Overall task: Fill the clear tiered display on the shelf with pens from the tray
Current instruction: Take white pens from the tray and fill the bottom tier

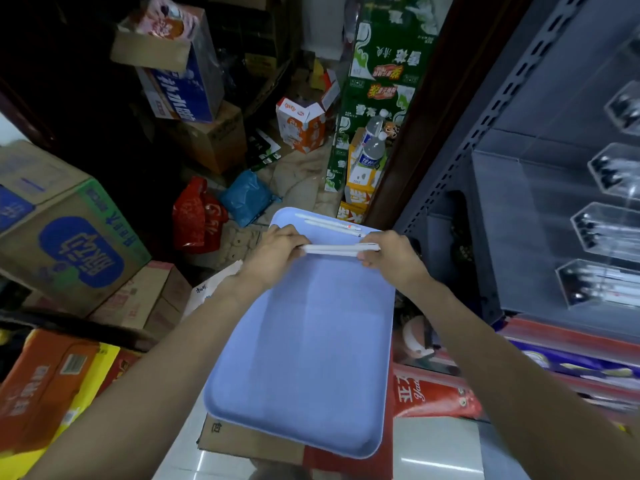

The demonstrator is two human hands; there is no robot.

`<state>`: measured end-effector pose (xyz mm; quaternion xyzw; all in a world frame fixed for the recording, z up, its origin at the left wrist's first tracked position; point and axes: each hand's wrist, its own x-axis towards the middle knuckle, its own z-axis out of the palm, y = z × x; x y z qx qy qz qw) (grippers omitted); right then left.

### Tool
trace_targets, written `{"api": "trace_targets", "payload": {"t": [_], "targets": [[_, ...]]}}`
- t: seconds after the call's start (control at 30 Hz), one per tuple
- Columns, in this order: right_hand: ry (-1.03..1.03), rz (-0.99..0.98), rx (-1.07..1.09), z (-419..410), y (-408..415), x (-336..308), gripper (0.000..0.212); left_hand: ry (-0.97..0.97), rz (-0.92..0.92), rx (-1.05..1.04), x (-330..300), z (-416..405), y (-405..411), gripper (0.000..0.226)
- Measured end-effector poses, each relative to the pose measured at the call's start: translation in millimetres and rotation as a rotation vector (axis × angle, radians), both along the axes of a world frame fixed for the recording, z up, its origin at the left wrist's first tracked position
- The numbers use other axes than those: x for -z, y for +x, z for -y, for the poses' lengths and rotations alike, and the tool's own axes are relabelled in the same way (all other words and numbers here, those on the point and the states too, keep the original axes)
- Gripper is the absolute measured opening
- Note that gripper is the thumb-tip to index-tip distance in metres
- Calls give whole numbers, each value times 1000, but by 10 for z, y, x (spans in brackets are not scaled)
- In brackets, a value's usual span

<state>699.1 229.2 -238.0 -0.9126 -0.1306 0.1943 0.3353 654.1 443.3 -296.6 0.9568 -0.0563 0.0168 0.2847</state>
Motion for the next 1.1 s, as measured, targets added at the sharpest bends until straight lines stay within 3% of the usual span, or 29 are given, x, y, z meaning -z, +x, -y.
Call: {"api": "trace_targets", "payload": {"t": [0.13,0.23,0.33,0.43,0.6,0.87,0.97,1.1], "targets": [[35,103,-35,121,-49,-341,11,-49,58,-38,-426,81,-92,21],[169,162,-23,267,-132,-651,7,-146,67,-73,-813,221,-174,24],[401,188,52,492,-205,-978,12,-197,63,-81,-1160,420,-224,22],[724,72,148,827,-255,-1273,7,-286,79,-61,-1493,785,-266,20],[1049,-14,234,1465,-353,-1609,9,-434,90,59,-1925,1713,-239,17],[978,162,343,2508,-469,-1810,8,-569,71,225,-2178,3025,-176,12],[925,245,346,2764,-470,-1893,10,-658,113,229,-2312,3327,-167,22],[935,248,346,2969,-484,-1940,9,-567,221,164,-2459,3606,-179,15]]}}
